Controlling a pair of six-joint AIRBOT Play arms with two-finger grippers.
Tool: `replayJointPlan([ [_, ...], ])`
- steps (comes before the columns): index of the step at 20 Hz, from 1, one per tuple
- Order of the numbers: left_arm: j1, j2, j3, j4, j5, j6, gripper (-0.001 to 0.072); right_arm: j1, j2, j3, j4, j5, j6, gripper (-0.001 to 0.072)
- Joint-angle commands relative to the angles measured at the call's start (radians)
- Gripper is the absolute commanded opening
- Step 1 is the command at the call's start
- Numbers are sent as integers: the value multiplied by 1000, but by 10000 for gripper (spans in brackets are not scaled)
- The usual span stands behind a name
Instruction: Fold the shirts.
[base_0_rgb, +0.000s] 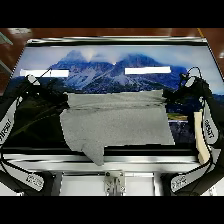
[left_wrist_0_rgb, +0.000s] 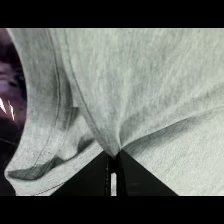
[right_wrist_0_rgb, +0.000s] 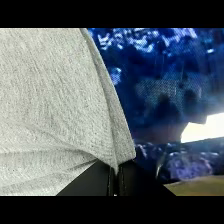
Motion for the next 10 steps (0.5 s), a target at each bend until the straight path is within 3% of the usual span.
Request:
replayJointPlan([
  [1,0,-5,0,0,-10,-31,40,0,-5,0,22,16,30,54],
  [10,0,-5,0,1,-50,-1,40,0,-5,0,103,33,31,62],
])
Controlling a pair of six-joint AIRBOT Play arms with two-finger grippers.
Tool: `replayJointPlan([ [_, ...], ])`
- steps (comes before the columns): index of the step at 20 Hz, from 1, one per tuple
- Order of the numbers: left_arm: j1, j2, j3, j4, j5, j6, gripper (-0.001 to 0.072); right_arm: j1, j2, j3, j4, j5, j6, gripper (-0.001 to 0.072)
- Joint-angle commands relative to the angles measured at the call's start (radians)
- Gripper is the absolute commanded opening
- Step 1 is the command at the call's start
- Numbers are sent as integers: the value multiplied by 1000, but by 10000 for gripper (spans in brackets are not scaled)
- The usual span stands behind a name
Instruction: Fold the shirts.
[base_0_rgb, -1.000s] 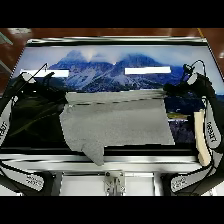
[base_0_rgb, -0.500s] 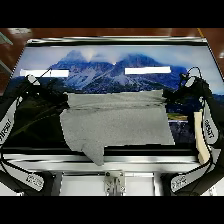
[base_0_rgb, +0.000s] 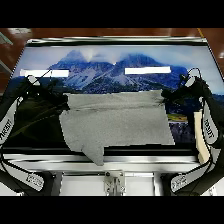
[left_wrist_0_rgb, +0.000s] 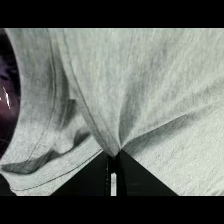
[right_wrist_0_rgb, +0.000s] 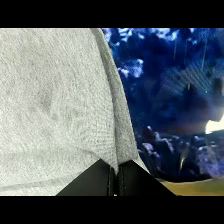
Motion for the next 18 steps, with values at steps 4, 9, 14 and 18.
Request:
replayJointPlan([
  [4,23,1,0,-1,-16,7,92,0,0,0,15,28,2,215],
  [9,106,30,49,-3,-135,-18,389,-24,71,0,-57,55,-40,463],
  [14,211,159,37,0,-243,-21,389,-142,235,0,-226,263,-84,462],
  [18,218,356,-338,-5,-190,21,388,-272,275,0,-251,436,-151,462],
])
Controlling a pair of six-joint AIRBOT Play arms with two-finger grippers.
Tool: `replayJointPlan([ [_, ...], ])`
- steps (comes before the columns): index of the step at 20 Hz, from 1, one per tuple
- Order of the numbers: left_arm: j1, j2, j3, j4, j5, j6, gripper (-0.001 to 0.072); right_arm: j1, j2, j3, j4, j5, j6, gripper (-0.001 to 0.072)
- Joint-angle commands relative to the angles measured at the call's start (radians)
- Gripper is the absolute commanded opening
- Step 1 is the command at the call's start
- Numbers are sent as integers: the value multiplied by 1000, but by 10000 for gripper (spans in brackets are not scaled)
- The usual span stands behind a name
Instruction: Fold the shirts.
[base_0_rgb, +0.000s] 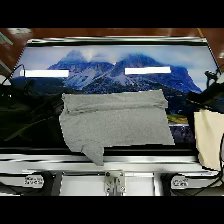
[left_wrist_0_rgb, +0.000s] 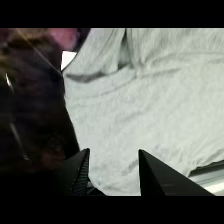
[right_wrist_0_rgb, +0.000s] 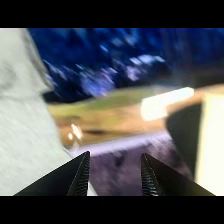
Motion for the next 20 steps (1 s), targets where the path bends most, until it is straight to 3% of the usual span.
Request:
replayJointPlan([
  [1,19,171,-330,-22,62,36,388,-104,41,0,-21,139,-45,462],
  [6,28,336,-731,-150,179,116,390,-116,40,0,35,115,-45,461],
  [7,28,341,-760,-150,190,119,394,-116,40,0,49,102,-45,461],
  [9,28,338,-797,-149,193,121,489,-116,37,-2,54,94,-45,461],
  [10,28,337,-810,-149,199,123,502,-116,35,-5,52,92,-47,461],
  [20,27,336,-901,-228,294,148,498,-116,35,-113,56,44,-53,461],
])
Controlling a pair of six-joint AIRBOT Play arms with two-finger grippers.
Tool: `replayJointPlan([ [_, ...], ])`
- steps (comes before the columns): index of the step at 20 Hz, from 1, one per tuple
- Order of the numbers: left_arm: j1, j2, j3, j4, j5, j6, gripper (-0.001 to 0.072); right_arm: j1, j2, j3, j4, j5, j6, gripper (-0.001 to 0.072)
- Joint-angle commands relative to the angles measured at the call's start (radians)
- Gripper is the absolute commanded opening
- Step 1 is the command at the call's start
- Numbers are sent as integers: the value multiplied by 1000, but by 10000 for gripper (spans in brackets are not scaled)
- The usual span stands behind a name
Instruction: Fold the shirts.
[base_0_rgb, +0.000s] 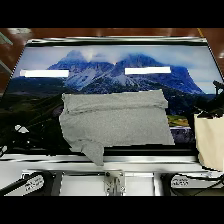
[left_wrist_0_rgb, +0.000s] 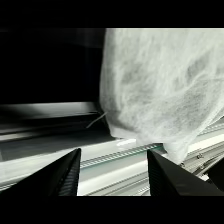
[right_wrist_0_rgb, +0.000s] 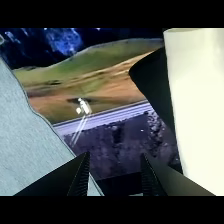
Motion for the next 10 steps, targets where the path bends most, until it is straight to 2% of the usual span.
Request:
replayJointPlan([
  [1,0,1,-15,-43,38,11,497,0,0,-37,2,-14,4,461],
  [7,-83,-1,-16,-65,95,7,472,0,0,-44,1,-14,4,461],
  [8,-104,-7,-16,-74,103,7,435,0,0,-44,1,-15,4,461],
  [10,-136,-34,-16,-99,111,8,435,0,0,-44,1,-17,4,461],
])
